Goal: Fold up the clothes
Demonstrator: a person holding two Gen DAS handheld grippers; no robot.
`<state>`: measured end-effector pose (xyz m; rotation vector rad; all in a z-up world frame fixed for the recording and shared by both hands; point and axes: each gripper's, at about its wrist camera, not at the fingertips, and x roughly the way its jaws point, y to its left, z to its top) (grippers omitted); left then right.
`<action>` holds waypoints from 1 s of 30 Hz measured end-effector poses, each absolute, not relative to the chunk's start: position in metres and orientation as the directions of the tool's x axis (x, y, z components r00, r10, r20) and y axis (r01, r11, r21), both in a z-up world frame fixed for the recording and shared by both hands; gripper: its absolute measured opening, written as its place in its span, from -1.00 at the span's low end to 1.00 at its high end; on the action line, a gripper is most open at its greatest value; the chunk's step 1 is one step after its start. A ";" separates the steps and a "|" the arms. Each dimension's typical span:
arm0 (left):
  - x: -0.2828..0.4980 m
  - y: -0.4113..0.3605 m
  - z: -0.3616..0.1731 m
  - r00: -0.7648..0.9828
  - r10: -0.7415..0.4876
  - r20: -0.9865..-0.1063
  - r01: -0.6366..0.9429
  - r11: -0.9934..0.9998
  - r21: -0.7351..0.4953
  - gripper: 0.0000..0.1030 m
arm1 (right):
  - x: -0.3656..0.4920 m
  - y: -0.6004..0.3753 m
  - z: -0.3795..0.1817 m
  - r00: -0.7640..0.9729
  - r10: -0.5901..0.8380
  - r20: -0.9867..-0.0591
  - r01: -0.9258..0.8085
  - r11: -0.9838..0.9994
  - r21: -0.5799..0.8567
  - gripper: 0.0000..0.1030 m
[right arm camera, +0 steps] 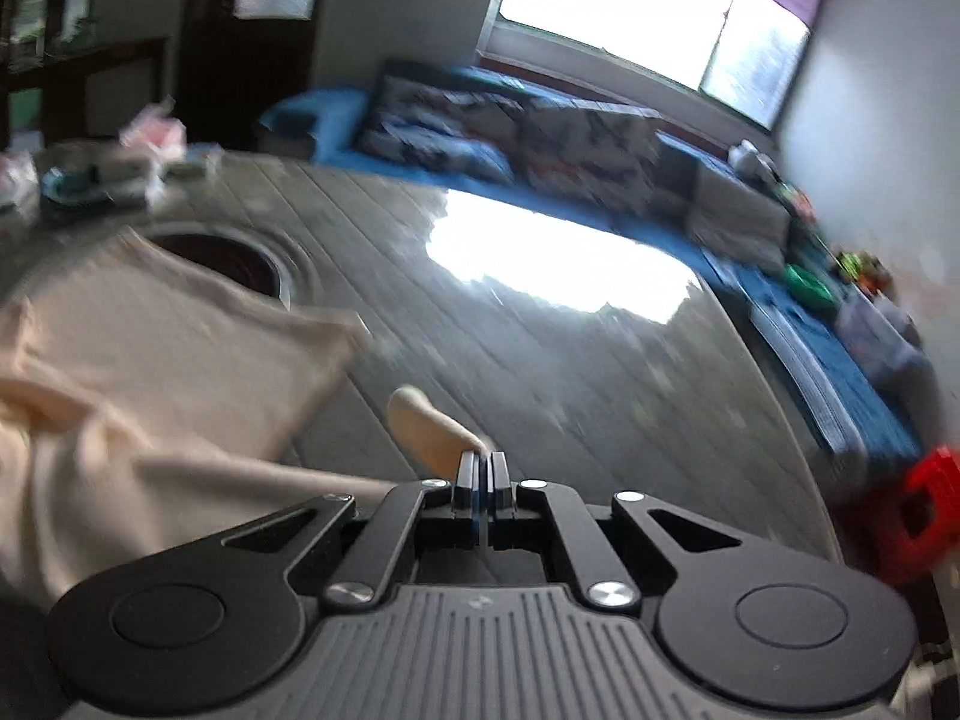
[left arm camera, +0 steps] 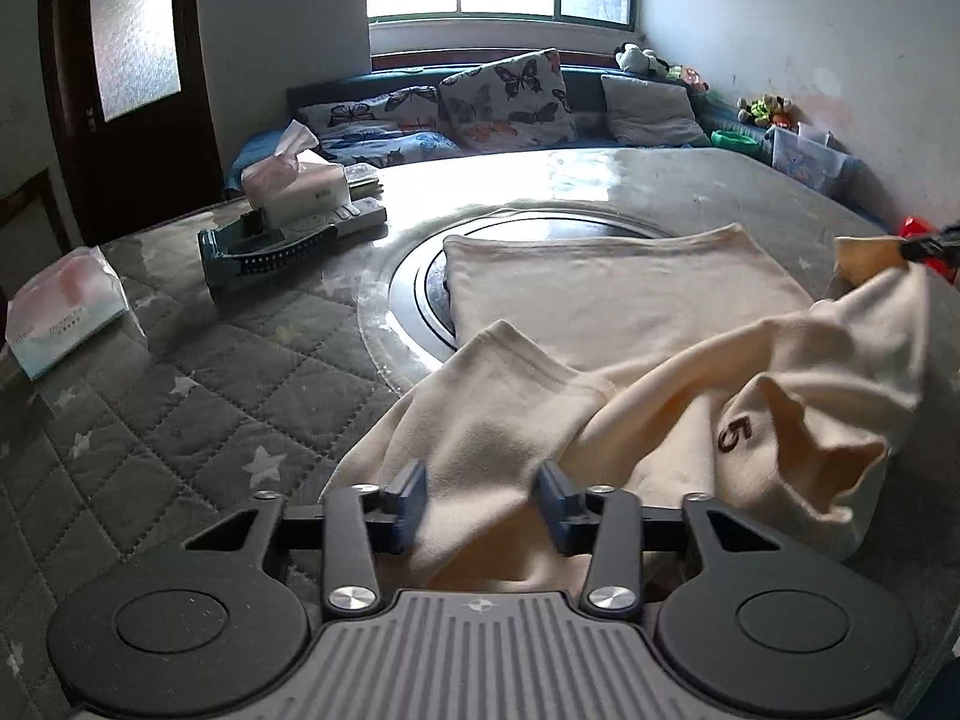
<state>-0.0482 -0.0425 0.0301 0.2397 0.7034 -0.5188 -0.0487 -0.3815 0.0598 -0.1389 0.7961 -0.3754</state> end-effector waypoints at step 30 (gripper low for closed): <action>-0.054 -0.061 0.024 0.692 -0.321 -0.647 0.557 0.807 0.195 -0.95 | -0.040 -0.361 0.030 0.633 -0.232 -0.739 0.170 0.972 -0.160 -0.33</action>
